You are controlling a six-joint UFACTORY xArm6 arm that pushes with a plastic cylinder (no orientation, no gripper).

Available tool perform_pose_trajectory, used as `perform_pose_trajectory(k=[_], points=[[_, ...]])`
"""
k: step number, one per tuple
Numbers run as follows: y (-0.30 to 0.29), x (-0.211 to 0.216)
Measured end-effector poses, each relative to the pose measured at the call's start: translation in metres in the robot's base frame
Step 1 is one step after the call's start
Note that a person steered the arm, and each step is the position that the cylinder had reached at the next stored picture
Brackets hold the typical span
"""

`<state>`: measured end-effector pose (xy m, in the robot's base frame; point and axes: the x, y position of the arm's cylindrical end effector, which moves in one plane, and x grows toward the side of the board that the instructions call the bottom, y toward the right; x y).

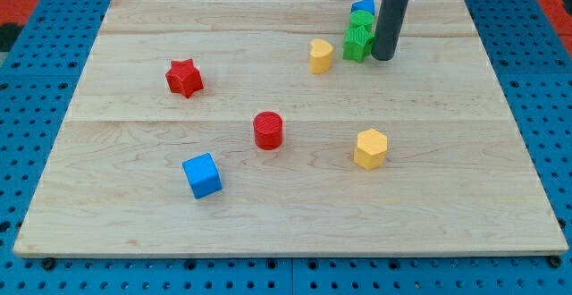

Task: Move yellow heart to the centre of the board

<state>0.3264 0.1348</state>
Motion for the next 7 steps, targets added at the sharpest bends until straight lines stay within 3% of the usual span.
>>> perform_pose_trajectory(k=[2,3,4,5,6,7], points=[[-0.009,0.047],[-0.048,0.085],[-0.125,0.114],[-0.121,0.087],[-0.079,0.052],[-0.094,0.017]])
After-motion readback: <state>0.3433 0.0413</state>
